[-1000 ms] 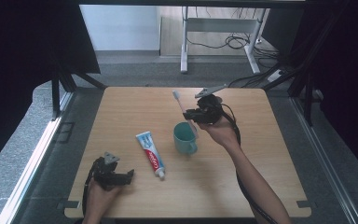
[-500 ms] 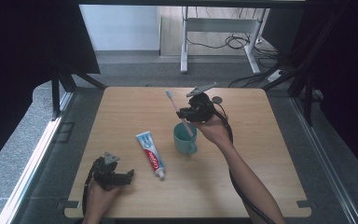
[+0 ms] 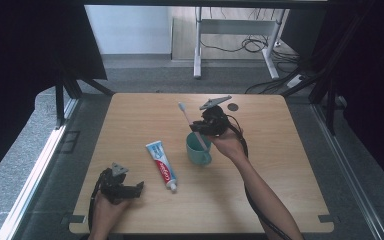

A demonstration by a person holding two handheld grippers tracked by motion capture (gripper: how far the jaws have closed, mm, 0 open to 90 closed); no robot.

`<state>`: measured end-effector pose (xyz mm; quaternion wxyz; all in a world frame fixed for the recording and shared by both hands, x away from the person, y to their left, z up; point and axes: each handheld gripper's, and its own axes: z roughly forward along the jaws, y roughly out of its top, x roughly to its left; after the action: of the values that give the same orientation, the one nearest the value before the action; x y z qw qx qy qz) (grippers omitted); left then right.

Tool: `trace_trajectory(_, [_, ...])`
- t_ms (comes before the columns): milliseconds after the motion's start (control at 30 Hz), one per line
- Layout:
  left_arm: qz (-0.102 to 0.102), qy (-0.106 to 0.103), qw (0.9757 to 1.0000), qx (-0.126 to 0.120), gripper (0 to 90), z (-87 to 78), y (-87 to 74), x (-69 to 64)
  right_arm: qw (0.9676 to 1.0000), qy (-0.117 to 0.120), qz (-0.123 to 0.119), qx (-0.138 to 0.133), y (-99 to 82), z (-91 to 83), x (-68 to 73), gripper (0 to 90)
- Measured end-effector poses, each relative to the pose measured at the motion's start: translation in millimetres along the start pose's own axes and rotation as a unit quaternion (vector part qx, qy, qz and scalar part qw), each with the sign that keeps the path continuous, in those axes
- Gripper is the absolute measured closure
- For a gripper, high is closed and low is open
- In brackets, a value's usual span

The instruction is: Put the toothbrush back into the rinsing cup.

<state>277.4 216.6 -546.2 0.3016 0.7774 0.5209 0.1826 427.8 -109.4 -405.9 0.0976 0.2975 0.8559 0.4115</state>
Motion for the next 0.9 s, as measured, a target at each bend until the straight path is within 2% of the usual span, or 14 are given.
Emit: trace_trajectory(900, [0.0,0.0,1.0,0.0,0.0,0.0,0.0,0.0,0.9999,0.013,0.009,0.006,-28.0,19.8,-3.2,78.6])
